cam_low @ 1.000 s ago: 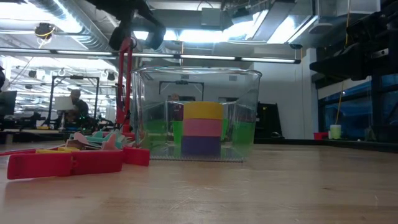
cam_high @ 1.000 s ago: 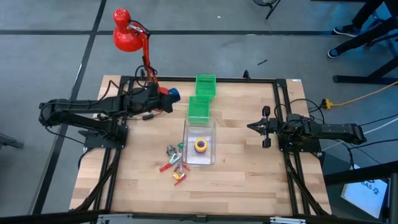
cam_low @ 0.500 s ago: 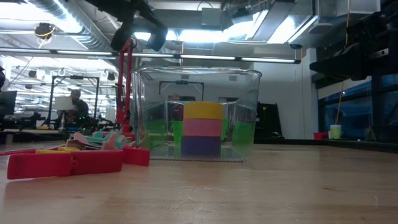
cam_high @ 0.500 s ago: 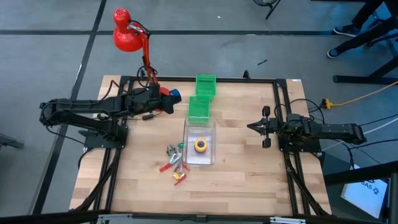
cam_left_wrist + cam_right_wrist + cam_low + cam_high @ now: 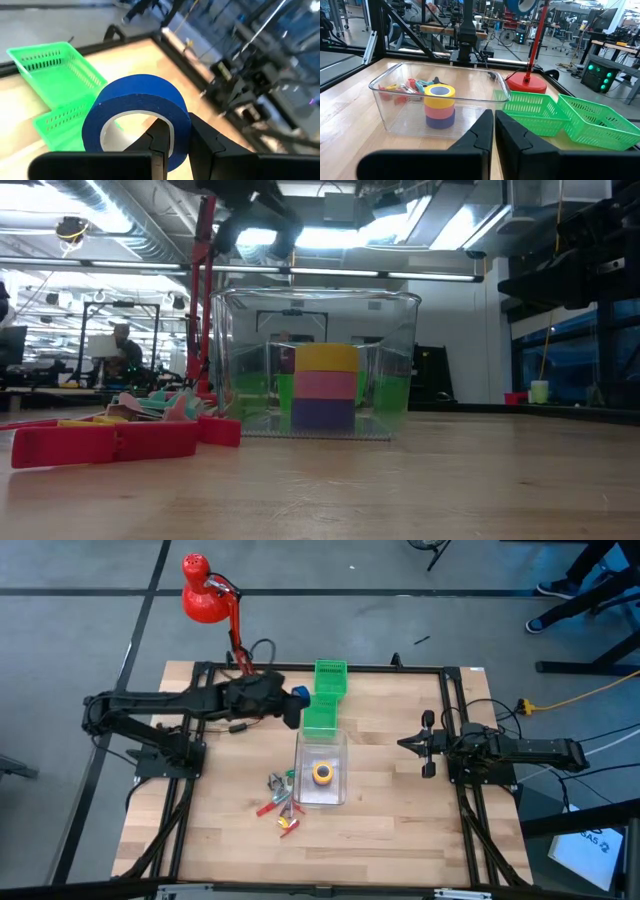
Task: Pick and place Stapler, Stapler remover, tape
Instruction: Put the blue tape into the transparent bin
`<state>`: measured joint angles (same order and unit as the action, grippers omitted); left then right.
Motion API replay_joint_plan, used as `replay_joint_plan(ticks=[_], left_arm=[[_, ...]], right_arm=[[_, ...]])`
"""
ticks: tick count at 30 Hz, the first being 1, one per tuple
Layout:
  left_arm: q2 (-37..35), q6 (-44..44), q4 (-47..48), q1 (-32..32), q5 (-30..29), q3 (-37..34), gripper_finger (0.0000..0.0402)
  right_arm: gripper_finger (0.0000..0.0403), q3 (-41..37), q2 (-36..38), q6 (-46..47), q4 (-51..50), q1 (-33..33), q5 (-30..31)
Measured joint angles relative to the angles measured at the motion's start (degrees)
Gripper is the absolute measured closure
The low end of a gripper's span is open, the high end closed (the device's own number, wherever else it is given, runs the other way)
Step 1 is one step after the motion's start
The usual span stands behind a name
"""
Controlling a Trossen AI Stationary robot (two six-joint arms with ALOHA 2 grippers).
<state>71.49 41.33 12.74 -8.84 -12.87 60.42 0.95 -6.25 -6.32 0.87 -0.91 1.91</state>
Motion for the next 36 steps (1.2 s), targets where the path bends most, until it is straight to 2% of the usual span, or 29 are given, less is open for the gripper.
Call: replay_joint_plan(ticks=[5, 11, 18, 21, 29, 36], left_arm=[[8.0, -2.5, 5.6, 0.0, 4.8, 6.9, 0.0364], [17.1, -1.2, 10.9, 0.2, 10.3, 13.0, 0.0364], [25.6, -0.2, 21.6, 1.8, 22.0, 22.4, 0.0364], [28.7, -2.5, 26.4, 2.5, 25.1, 27.4, 0.0364], [36.4, -7.5, 39.2, 4.8, 25.8, 38.3, 0.0364], [40.4, -9.6, 40.1, 8.0, 24.6, 41.1, 0.0364]], right_arm=[[0.0382, 0.0, 0.0, 0.0, 0.0, 0.0, 0.0], [0.0382, 0.0, 0.0, 0.0, 0.0, 0.0, 0.0], [0.0382, 0.0, 0.0, 0.0, 0.0, 0.0, 0.0], [0.0382, 0.0, 0.0, 0.0, 0.0, 0.0, 0.0], [0.0382, 0.0, 0.0, 0.0, 0.0, 0.0, 0.0], [0.0382, 0.0, 0.0, 0.0, 0.0, 0.0, 0.0]])
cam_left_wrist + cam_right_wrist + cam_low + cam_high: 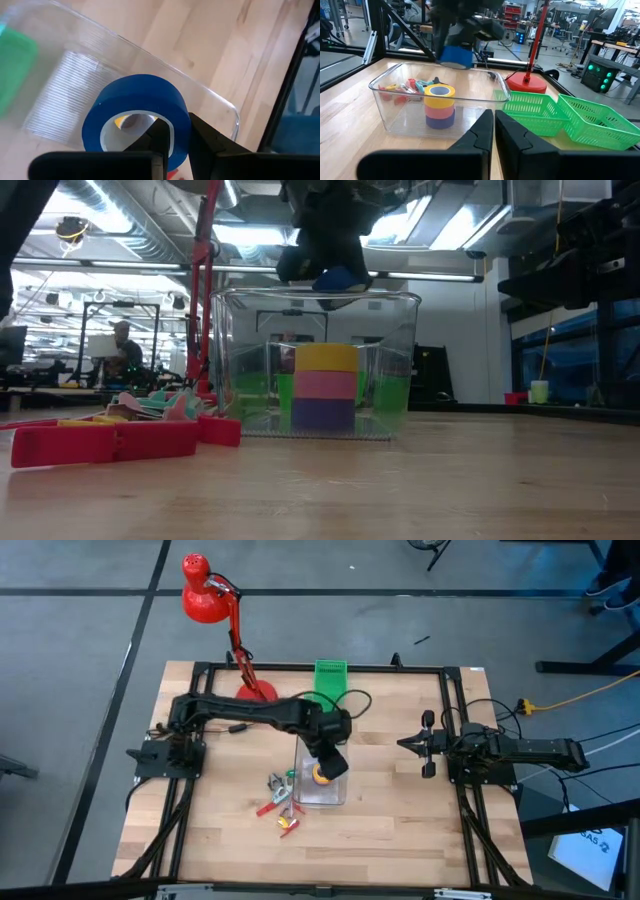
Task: Pick and place Stapler, Stapler remover, tape
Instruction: Put the blue tape into the transparent bin
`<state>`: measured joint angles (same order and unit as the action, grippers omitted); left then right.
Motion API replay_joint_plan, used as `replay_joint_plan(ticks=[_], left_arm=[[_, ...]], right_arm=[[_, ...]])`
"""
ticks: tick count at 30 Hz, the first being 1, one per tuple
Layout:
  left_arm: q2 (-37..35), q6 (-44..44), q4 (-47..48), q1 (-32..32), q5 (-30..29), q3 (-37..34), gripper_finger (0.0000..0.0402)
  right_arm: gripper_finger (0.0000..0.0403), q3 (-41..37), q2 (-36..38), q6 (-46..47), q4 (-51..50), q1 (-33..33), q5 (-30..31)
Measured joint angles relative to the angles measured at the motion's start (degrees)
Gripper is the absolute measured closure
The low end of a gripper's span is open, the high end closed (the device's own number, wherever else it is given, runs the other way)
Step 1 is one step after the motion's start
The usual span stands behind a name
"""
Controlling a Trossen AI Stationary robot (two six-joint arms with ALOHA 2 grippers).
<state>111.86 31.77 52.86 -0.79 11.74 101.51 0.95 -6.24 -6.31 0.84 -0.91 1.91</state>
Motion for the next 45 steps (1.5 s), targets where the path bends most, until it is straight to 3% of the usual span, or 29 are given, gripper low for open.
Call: replay_joint_plan(ticks=[12, 45], left_arm=[[3.6, 0.5, 2.0, 3.1, 0.3, 0.0, 0.0362], [5.3, 2.0, 3.8, 1.4, 1.0, -0.1, 0.0355]], right_arm=[[0.0382, 0.0, 0.0, 0.0, 0.0, 0.0, 0.0], [0.0382, 0.0, 0.0, 0.0, 0.0, 0.0, 0.0]])
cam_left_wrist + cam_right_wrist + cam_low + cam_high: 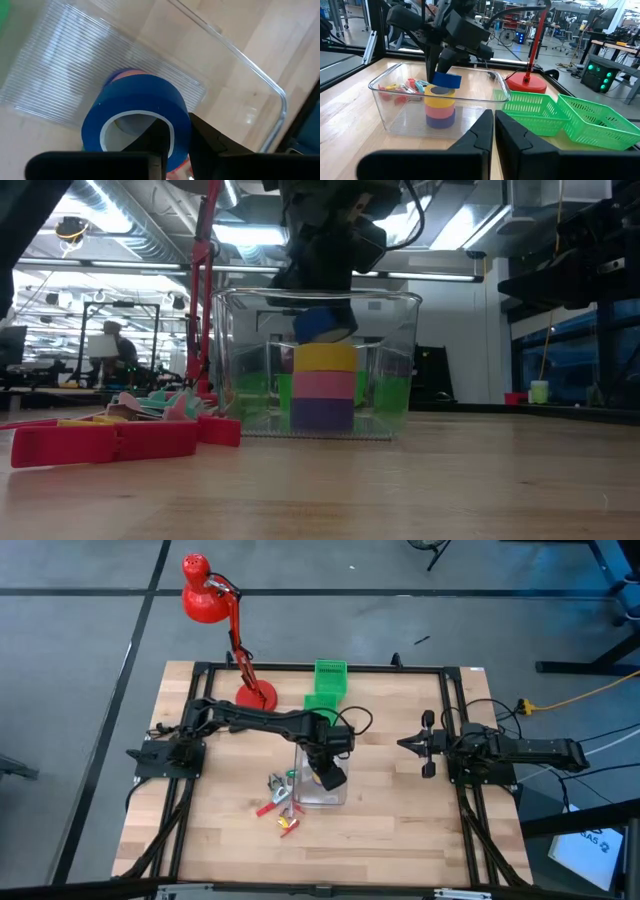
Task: Pick and place Stapler, Stapler remover, tape
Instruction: Put the blue tape into the transparent bin
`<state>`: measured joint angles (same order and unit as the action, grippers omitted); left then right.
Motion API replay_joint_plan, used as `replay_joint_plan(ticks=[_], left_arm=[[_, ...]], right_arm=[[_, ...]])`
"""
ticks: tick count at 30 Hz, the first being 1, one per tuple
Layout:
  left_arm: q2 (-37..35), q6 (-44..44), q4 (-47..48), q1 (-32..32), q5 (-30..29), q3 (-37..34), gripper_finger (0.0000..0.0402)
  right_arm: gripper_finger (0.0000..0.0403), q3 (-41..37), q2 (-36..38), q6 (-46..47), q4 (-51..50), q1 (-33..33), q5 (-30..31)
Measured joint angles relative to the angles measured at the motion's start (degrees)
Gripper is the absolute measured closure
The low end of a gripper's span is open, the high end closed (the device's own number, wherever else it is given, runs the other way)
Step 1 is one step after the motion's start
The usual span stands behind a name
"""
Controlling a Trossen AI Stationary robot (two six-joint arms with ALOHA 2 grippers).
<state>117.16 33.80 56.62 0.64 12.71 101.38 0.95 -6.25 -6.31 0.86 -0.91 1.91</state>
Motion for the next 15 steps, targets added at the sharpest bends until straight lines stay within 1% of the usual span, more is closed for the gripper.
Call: replay_joint_plan(ticks=[3, 9, 15], left_arm=[[0.3, -0.1, -0.2, -0.2, 2.4, 0.0, 0.0355], [0.5, -0.5, -0.2, -0.2, 2.7, 0.0, 0.0352], [0.5, -2.2, -0.2, -0.2, 5.0, 0.0, 0.0326]], right_arm=[[0.0382, 0.0, 0.0, 0.0, 0.0, 0.0, 0.0], [0.0382, 0.0, 0.0, 0.0, 0.0, 0.0, 0.0], [0.0382, 0.0, 0.0, 0.0, 0.0, 0.0, 0.0]])
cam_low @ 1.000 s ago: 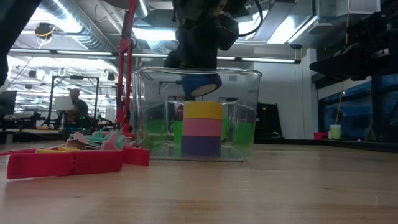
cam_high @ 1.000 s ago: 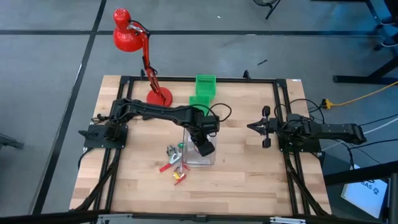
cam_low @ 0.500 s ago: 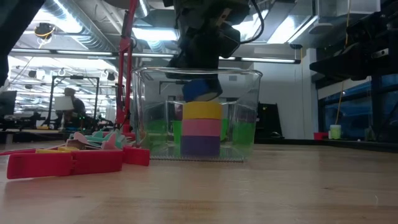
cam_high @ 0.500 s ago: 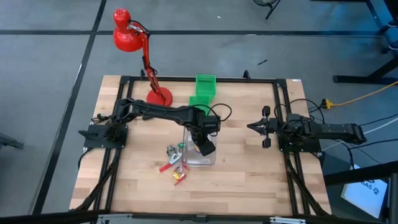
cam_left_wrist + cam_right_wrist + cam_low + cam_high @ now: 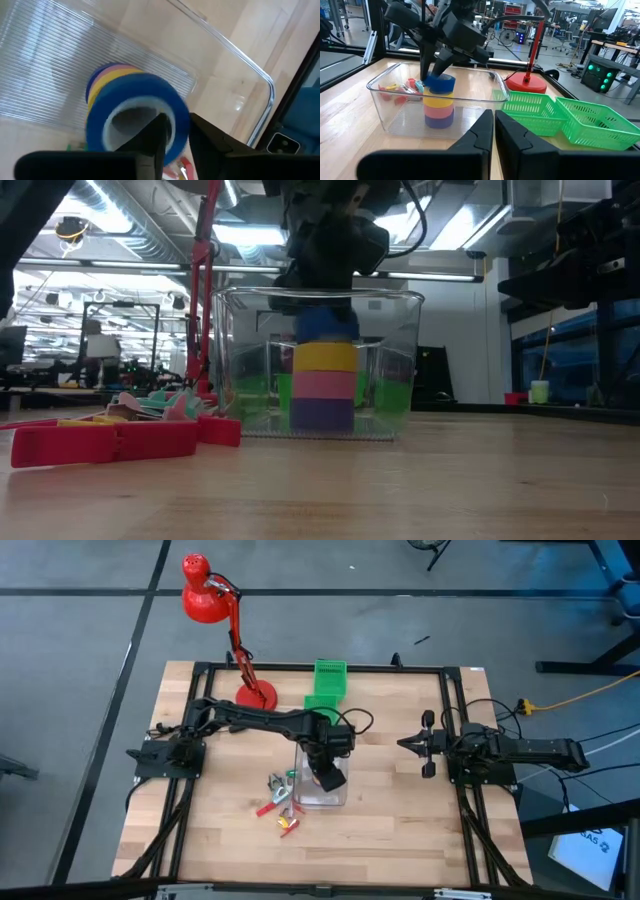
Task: Pick and place Stapler, Stapler remover, tape
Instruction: Put the blue tape into the transparent bin, then move the transparent bin to the bottom right of the table
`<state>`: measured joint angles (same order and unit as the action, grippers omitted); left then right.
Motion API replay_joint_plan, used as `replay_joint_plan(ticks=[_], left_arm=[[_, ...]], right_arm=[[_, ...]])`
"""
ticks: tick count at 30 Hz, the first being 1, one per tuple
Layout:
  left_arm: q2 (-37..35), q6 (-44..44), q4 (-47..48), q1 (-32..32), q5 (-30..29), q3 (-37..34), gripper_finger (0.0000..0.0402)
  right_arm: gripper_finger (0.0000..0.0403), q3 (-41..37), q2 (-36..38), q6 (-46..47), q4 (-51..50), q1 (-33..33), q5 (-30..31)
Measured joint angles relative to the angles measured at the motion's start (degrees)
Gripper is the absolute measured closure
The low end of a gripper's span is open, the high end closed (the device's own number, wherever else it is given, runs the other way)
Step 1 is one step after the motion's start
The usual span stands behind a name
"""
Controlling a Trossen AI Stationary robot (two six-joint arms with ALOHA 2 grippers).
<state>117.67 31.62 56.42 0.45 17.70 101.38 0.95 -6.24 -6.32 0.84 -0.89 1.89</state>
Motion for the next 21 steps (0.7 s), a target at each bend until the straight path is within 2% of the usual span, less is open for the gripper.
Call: replay_joint_plan(ticks=[9, 21], left_arm=[[0.0, -2.4, 0.0, 0.0, 0.0, 0.0, 0.0289], [-4.3, -3.5, 2.4, -1.5, 1.6, 0.0, 0.0319]], right_arm=[[0.0382, 0.0, 0.0, 0.0, 0.0, 0.0, 0.0], [0.0382, 0.0, 0.0, 0.0, 0.0, 0.0, 0.0]])
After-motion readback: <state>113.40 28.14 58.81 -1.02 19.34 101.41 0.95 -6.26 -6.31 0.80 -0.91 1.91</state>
